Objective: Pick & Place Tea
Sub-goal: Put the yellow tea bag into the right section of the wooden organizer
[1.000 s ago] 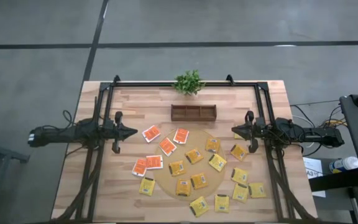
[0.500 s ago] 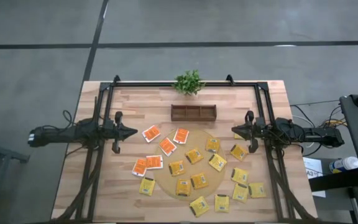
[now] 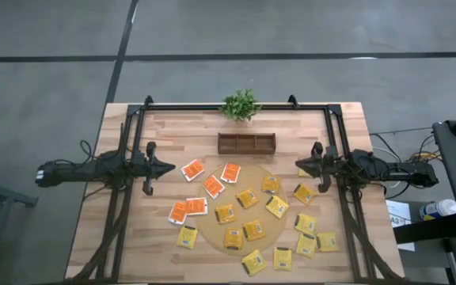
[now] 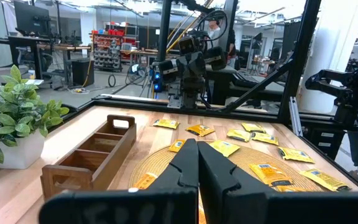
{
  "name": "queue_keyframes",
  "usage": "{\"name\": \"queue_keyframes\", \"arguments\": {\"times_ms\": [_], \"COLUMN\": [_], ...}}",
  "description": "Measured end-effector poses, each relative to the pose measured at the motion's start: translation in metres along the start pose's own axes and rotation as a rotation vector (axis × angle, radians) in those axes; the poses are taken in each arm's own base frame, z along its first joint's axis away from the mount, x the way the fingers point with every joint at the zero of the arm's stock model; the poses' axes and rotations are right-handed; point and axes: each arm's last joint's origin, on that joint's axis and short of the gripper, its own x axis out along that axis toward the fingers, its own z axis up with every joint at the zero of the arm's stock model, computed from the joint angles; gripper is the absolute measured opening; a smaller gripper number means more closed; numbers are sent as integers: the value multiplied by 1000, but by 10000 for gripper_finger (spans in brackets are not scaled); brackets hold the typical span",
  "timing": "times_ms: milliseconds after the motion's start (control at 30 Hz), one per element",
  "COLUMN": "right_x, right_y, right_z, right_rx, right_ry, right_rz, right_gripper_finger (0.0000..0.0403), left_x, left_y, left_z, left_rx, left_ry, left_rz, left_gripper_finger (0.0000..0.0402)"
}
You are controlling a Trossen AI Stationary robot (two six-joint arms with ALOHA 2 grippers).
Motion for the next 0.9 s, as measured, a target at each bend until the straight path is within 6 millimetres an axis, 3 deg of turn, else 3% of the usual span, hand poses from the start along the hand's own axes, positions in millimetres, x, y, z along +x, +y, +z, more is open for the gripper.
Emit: {"name": "queue_keyframes", "arguments": {"times_ms": [467,900], "right_x": [-4,-23], "right_y": [11,23], "right_z": [26,58], "right_rx": [27,59], "right_ry": [-274,-640], "right_rz": [117,275], "right_gripper_finger": [29,29], "left_x": [0,0], "left_y": [0,0], "left_z": [0,0], "left_rx": [0,0], "left_ry": [0,0], "left_rz": [0,0], "left_gripper_finger": [0,0]}}
